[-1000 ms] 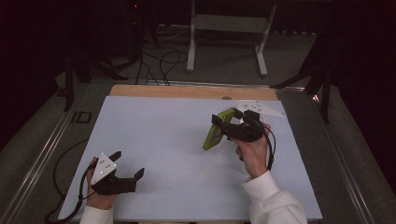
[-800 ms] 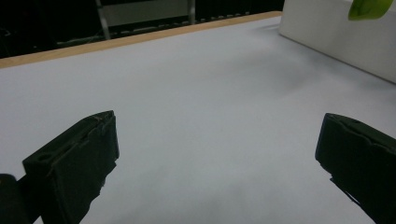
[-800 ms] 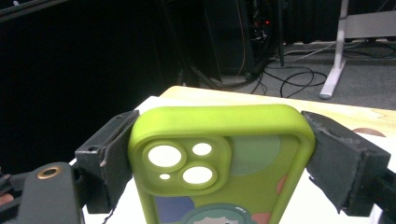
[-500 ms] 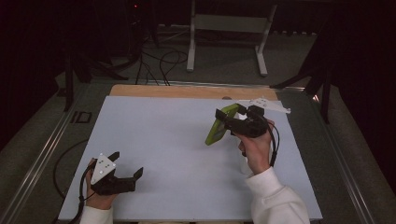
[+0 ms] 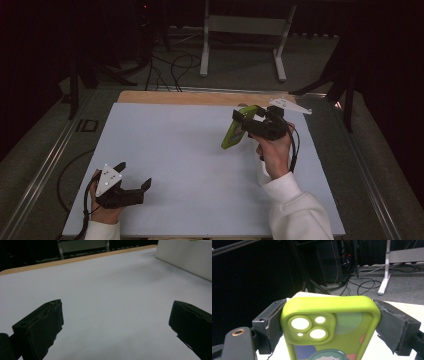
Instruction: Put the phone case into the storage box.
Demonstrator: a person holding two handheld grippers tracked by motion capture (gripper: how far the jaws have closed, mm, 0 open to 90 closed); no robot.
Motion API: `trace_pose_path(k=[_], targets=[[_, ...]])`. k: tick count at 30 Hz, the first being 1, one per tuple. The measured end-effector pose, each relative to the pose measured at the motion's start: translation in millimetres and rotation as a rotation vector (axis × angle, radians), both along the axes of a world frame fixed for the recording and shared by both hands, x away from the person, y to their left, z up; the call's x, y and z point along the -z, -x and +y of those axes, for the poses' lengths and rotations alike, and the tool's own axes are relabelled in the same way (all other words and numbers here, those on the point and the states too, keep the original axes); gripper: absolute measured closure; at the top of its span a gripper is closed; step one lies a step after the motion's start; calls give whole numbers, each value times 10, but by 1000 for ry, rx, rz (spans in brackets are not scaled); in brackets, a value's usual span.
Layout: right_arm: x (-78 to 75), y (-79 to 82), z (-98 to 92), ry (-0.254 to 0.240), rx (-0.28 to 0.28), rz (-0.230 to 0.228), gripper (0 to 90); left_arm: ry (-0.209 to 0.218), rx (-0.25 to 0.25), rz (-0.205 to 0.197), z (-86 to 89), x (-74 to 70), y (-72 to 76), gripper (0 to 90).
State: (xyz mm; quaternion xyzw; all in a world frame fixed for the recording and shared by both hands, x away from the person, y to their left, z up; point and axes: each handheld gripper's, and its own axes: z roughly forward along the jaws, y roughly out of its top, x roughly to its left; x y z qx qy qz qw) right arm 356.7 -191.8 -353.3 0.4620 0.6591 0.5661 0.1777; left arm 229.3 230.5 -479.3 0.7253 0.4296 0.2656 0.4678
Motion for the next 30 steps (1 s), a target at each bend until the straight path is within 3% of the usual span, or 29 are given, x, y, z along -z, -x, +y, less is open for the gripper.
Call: trace_pose_path(k=[11, 30], targets=[[2, -93, -48, -18, 28, 2, 158, 9, -10, -7, 3, -9, 7, 1], [-68, -234, -129, 20, 82, -15, 158, -2, -12, 1, -3, 6, -1, 1]])
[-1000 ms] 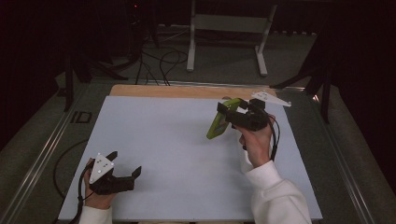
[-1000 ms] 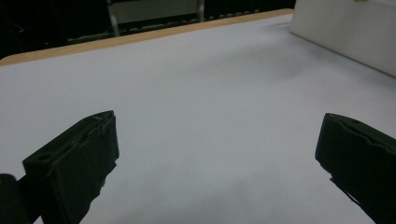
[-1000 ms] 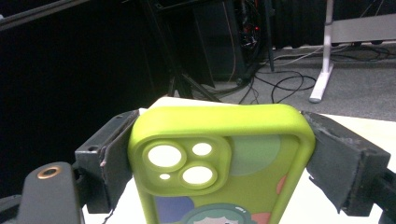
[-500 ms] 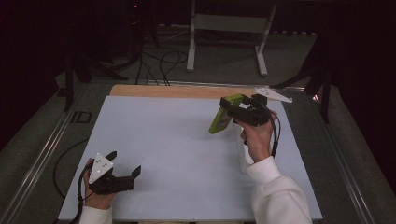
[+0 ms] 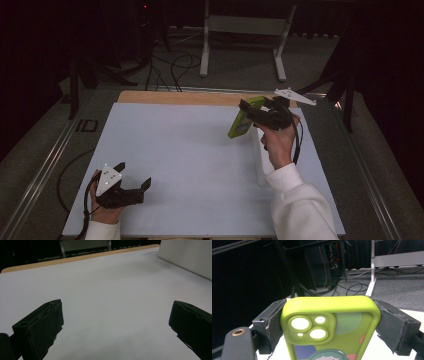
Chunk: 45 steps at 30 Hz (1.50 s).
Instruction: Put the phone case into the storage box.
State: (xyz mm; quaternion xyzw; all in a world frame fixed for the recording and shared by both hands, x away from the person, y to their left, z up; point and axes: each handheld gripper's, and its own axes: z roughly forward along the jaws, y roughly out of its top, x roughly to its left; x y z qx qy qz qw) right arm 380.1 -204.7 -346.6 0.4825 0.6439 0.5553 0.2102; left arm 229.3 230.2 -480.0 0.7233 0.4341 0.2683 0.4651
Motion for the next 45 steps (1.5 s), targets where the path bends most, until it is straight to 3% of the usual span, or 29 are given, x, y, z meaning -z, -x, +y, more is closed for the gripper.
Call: trace_pose_path(k=[45], targets=[[-104, -273, -236, 37, 133, 3, 159, -1, 4, 1, -23, 15, 1, 1]])
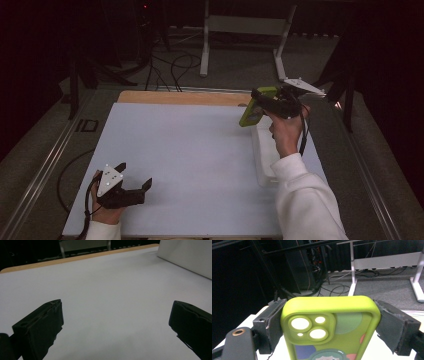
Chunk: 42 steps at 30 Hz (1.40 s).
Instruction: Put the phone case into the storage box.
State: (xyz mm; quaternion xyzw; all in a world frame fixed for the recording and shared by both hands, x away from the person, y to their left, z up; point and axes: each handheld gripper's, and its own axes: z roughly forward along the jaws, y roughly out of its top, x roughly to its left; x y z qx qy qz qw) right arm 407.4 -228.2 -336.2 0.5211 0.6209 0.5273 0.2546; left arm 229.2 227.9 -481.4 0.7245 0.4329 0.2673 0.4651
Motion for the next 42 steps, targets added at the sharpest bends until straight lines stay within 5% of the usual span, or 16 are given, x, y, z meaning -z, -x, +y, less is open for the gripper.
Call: trace_pose_path(k=[24, 42], targets=[[22, -115, -136, 12, 86, 0, 159, 1, -1, 1, 6, 1, 6, 1], [80, -232, -216, 95, 155, 3, 158, 6, -4, -1, 16, -2, 9, 1]])
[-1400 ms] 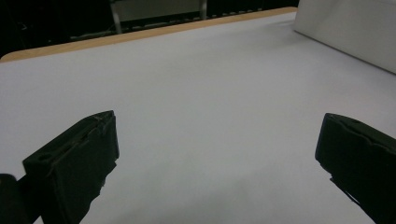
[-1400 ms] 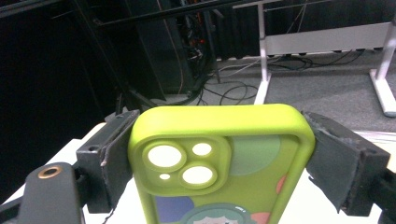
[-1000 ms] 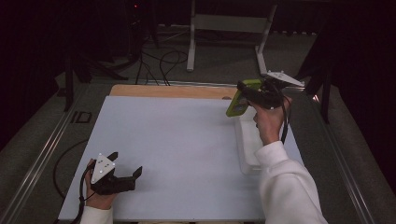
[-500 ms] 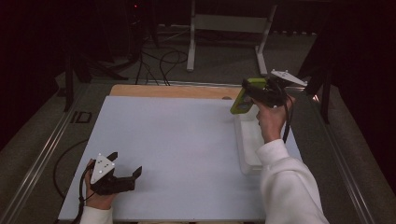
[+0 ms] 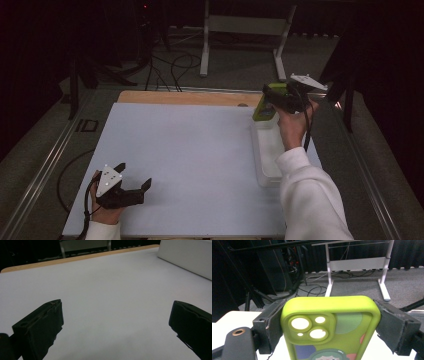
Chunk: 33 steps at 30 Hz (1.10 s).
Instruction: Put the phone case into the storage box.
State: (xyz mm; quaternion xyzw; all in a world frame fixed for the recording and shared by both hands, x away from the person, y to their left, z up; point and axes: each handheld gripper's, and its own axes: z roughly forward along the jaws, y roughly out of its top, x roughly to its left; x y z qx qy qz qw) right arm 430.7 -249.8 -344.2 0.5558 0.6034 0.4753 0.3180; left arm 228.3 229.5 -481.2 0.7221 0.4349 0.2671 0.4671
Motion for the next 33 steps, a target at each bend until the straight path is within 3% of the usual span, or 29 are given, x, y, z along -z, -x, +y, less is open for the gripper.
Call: trace_pose_path(k=[28, 33], targets=[[181, -203, -38, 55, 67, 36, 158, 4, -10, 2, 20, 6, -4, 1], [237, -255, -7, 85, 77, 50, 158, 7, -9, 3, 28, 7, -4, 1]])
